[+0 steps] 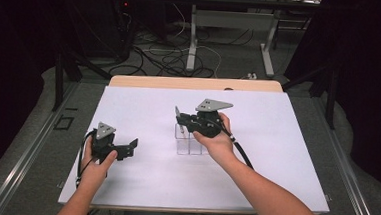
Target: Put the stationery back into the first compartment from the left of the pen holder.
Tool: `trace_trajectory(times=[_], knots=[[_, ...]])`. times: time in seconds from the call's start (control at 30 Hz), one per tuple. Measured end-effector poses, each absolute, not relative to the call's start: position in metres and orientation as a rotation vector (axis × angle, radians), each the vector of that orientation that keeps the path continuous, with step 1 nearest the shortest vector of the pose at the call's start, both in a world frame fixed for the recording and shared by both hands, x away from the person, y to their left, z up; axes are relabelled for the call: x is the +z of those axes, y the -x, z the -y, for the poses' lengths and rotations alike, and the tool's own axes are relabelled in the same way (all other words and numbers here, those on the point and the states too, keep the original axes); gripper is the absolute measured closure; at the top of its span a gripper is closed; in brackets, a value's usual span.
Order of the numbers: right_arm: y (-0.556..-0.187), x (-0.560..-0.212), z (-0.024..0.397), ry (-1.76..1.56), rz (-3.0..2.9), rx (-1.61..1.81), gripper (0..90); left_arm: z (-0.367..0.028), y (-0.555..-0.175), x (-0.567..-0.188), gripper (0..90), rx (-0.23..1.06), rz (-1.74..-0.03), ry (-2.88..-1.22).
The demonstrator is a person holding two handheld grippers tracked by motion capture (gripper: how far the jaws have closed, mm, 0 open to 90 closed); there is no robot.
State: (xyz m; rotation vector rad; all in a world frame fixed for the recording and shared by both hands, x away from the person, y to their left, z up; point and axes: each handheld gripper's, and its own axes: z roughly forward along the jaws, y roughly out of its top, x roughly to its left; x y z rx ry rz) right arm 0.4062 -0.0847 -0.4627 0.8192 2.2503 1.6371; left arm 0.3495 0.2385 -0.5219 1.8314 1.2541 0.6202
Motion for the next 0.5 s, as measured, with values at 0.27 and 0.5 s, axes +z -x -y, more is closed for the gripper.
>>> trace_trajectory(times=[0.27,0.5], knots=[[-0.4041,-0.4676,0.0864,-0.829,-2.276,1.617,79.8,-0.238,-0.3503,-0.5227,0.4,0.622,-1.251,-1.832],[-0.4028,-0.4692,0.0876,-0.847,-2.27,1.642,78.5,-0.2388,-0.3503,-0.5234,0.4,0.623,-1.258,-1.834]])
